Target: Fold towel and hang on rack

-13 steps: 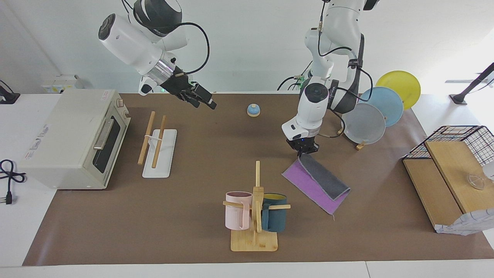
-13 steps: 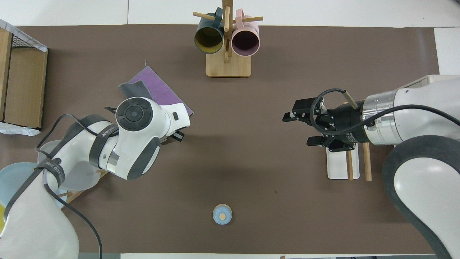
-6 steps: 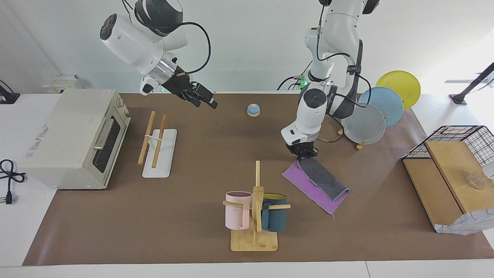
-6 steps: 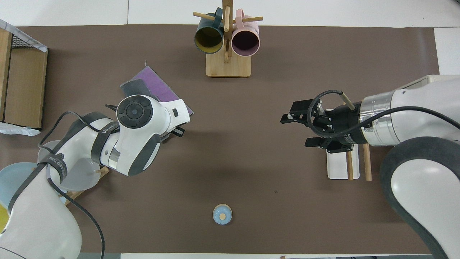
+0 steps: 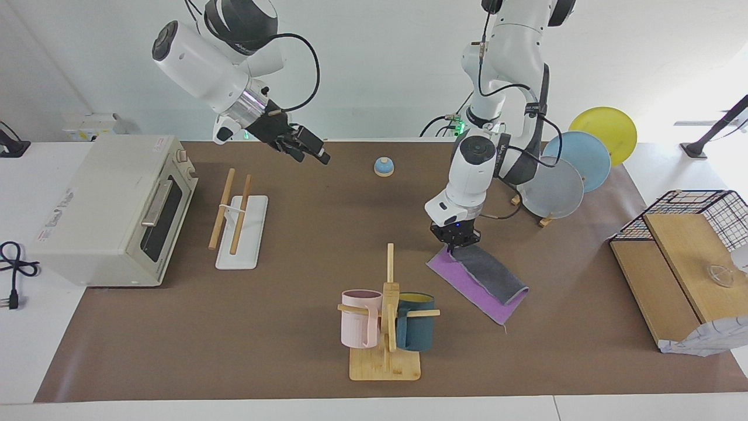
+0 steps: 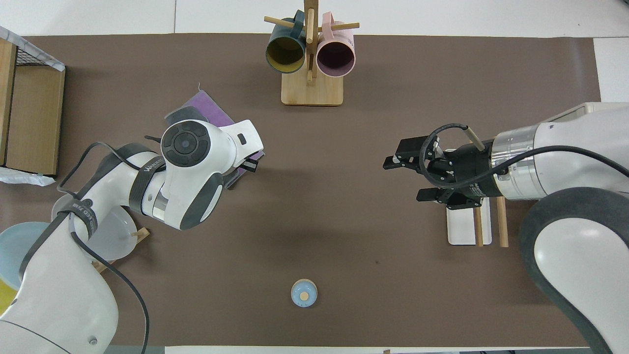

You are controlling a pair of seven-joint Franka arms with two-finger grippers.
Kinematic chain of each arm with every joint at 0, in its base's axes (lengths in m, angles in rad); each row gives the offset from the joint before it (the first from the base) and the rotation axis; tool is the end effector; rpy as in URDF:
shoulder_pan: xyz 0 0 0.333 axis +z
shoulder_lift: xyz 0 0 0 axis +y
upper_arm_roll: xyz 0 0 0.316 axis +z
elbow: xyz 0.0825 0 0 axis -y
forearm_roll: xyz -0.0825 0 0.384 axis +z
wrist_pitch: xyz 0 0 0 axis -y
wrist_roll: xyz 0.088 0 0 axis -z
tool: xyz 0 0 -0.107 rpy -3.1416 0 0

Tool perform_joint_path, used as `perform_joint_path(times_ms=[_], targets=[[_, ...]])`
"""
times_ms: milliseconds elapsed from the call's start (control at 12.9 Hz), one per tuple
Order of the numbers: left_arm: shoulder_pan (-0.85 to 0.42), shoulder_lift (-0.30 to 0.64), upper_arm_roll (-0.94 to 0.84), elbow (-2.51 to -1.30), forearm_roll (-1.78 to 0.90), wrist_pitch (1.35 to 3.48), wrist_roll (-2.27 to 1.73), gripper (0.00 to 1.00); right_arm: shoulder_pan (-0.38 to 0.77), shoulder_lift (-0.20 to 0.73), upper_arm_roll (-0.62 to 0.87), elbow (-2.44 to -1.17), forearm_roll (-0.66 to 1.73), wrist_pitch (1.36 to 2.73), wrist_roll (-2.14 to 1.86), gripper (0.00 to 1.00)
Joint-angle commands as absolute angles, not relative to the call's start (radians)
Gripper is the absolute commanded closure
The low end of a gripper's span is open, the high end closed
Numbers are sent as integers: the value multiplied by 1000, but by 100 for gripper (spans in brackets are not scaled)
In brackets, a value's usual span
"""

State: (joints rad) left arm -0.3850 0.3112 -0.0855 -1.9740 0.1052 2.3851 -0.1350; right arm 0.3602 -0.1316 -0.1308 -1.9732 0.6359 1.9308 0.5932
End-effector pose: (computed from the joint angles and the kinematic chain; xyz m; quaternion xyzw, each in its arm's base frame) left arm 0.5521 -0.2771 0.3223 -0.9782 0.1998 -0.0560 0.0087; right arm 0.5108 0.1583 0.5482 -0.9133 0.2666 0.0846 0.2961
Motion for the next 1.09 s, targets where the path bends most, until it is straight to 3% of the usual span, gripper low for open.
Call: perform_joint_path(times_ms=[0, 311, 389, 466, 622, 1010], targets=[[-390, 348, -83, -1962, 115, 2425, -167, 100, 362, -156, -132, -1999, 655, 1934, 600, 0], [-399, 383, -84, -1962, 115, 2444, -170, 100, 362, -156, -132, -1999, 655, 1927, 598, 0], [-397, 380, -83, -1959, 115, 2425, -173, 7, 362, -156, -132, -1999, 655, 1930, 597, 0], [-382, 365, -83, -1948, 112, 2380, -172, 0, 361, -156, -132, -1999, 655, 1931, 597, 0], [-303, 313, -87, -1924, 25, 2265, -160, 0, 359, -156, -132, -1999, 655, 1931, 595, 0], [-223, 264, -81, -1966, -136, 2261, -187, 0, 365, -156, -130, -2003, 655, 1960, 601, 0]])
